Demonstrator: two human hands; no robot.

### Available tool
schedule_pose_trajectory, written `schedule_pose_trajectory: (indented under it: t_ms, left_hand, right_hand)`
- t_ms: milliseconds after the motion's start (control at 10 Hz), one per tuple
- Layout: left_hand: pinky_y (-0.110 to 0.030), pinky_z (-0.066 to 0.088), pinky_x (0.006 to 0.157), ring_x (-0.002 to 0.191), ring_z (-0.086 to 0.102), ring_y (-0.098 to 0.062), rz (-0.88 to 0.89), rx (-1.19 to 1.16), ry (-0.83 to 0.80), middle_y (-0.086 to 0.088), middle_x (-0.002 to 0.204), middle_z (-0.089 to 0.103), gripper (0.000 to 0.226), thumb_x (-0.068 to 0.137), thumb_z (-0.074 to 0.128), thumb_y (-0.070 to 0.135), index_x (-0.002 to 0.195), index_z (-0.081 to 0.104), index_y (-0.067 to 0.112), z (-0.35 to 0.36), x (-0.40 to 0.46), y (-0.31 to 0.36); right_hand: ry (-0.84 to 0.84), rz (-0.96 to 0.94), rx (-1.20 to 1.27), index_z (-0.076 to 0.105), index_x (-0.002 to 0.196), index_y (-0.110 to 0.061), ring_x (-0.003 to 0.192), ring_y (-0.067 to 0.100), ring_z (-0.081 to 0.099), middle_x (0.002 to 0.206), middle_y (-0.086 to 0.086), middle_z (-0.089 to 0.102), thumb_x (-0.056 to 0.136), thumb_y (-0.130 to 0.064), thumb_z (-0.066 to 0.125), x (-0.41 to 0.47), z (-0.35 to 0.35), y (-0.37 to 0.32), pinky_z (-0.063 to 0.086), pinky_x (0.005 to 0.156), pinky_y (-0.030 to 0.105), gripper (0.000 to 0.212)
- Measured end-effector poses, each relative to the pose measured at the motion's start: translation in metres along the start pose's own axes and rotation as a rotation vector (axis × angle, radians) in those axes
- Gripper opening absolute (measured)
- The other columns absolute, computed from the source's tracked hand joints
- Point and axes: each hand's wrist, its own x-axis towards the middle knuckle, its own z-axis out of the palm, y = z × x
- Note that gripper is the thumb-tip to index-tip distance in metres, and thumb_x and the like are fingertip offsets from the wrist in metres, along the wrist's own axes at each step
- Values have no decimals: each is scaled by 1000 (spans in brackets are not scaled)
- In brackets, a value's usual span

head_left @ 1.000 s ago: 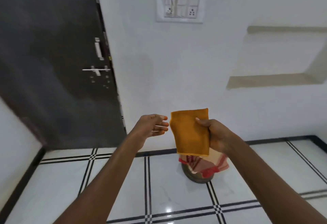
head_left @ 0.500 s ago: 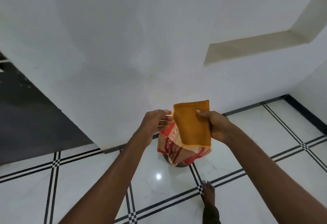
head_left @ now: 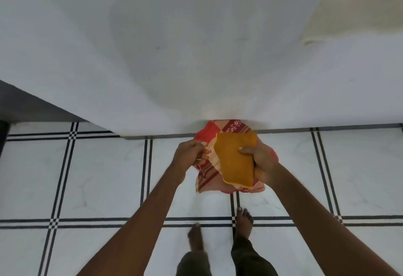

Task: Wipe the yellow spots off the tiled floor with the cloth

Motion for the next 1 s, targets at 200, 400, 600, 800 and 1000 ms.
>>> schedule_pose_trajectory:
  t_ms: [200, 400, 600, 800, 1000]
  left_hand:
    - [-34, 61, 78, 76, 72, -19, 2, 9, 50, -13, 93, 77, 17, 94, 64, 16, 106, 73, 8, 30, 104, -62]
    - [-35, 63, 78, 74, 73, -22, -68, 112, 139, -8, 84, 77, 14, 92, 60, 13, 95, 73, 14, 39, 194, -146]
    - [-35, 63, 79, 75, 75, -16, -59, 245, 155, 0, 90, 76, 16, 95, 56, 18, 102, 71, 17, 40, 236, -184]
    - [-42, 61, 87, 87, 72, -21, 12, 310, 103, -1, 93, 74, 17, 97, 54, 20, 103, 69, 17, 44, 223, -169]
    - [-19, 46, 73, 98, 61, -12, 221, 515, 61, 3, 109, 68, 26, 95, 60, 18, 120, 66, 16, 46, 193, -129]
  right_hand:
    - [-28, 63, 13, 42, 144, -29, 124, 44, 58, 137, 11, 61, 86, -16, 74, 119, -43, 31, 45, 108, 68, 68]
    - [184, 119, -190, 45, 142, -16, 125, 36, 57, 139, 10, 59, 95, -24, 71, 241, -53, 85, 51, 98, 51, 54]
    - [522, -111, -578, 68, 112, -2, 89, 25, 62, 99, 11, 67, 98, -15, 64, 293, -70, 130, 55, 75, 36, 21]
    - [570, -193, -816, 68, 103, -4, 83, 25, 62, 91, 7, 65, 100, -15, 63, 282, -78, 128, 46, 72, 31, 13]
    - [510, -395, -836, 55, 108, -15, 85, 25, 59, 84, -5, 56, 99, -16, 60, 245, -54, 98, 36, 62, 22, 11]
